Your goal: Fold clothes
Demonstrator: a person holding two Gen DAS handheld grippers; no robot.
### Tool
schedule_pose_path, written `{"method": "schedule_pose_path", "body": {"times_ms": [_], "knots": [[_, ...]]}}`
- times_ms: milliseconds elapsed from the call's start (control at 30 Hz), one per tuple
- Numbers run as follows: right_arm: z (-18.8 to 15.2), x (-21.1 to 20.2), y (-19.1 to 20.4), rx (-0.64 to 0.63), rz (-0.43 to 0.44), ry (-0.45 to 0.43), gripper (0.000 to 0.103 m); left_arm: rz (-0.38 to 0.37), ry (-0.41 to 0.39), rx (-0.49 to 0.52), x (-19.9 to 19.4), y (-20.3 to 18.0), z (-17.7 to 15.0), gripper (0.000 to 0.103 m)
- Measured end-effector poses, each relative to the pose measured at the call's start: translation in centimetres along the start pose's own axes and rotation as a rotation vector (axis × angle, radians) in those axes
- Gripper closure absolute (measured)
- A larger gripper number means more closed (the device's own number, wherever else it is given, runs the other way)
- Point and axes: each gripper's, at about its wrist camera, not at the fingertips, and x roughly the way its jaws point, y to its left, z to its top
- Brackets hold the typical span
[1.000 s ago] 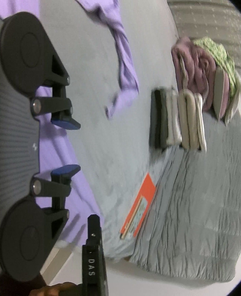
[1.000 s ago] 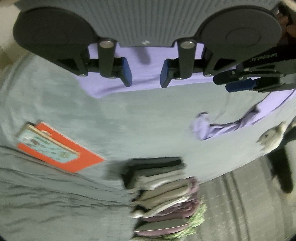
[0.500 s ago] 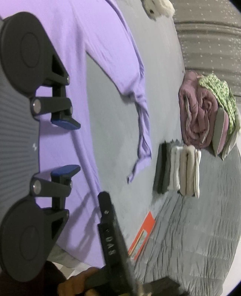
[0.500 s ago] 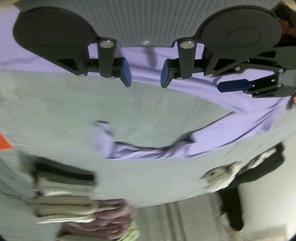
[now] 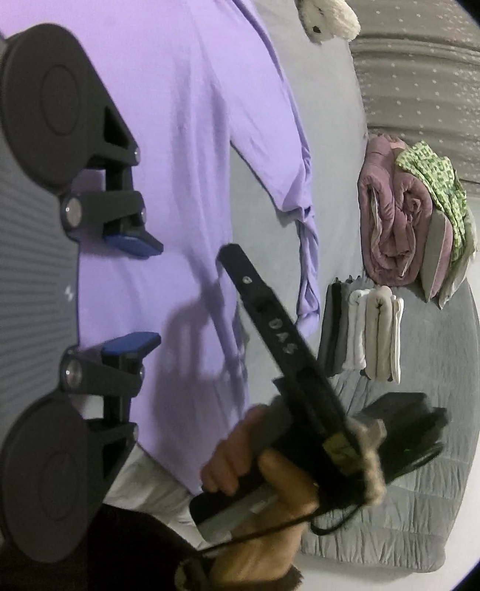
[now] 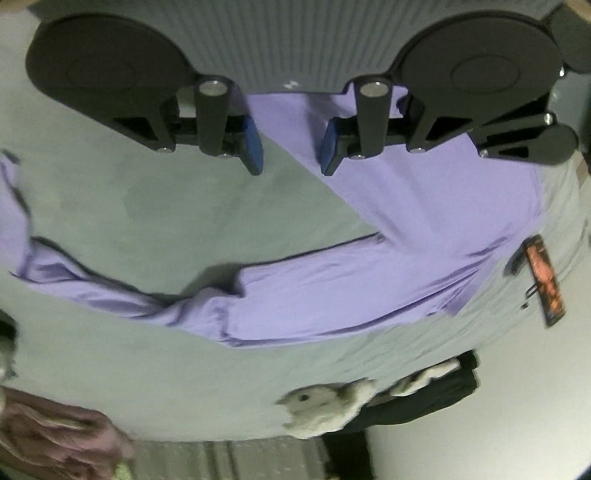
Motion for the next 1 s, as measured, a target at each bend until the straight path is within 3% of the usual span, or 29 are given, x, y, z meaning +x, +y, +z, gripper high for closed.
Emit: {"method": "schedule_pose_path", "body": {"times_ms": [33,133,233,367,400,467,633,700,733,833,1000], "knots": [[-0.2,0.0,0.1,-0.019,0.003,-0.006,0.067,-0.002,-0.002,0.0,-0.1,0.0,-0.1,0.056],[0.1,0.4,0.8,-0.062,0.009,-0.003,0.098,-0.009,-0.003,0.006,-0.3,0.0,-0.4,0.056],[0.3,0.7,1.8,-0.129,-0.01,-0.002,0.099,-0.019,0.003,0.019,-0.7,-0.2,-0.7,0.056],[0.7,1.1,1.1,-0.08,-0.07,-0.038,0.1,-0.024,0.015,0.029,-1.1,-0.4,-0.8,0.056],[0.8,1.3,0.9,-0.062,-0.075,-0.04,0.099,-0.025,0.02,0.031,-1.1,-0.4,-0.7,0.056],[0.8,1.5,1.0,-0.065,-0.066,-0.03,0.088,-0.031,0.034,0.032,-1.2,-0.4,-0.4,0.054],[1.0,1.6,1.8,-0.09,-0.08,-0.036,0.085,-0.067,0.078,-0.01,-1.4,0.8,0.9,0.053],[1.1,1.4,1.6,-0.065,-0.074,-0.047,0.074,-0.053,0.084,-0.029,-1.6,1.4,1.6,0.053],[1.1,1.4,1.5,-0.053,-0.076,-0.055,0.066,-0.038,0.083,-0.033,-1.7,1.8,1.9,0.053],[1.5,1.5,1.4,-0.028,-0.092,-0.066,0.065,0.043,0.07,-0.032,-2.1,3.5,3.1,0.053],[2.3,2.0,1.5,0.001,-0.108,-0.083,0.065,0.199,0.043,-0.124,-3.1,8.1,4.8,0.053]]}}
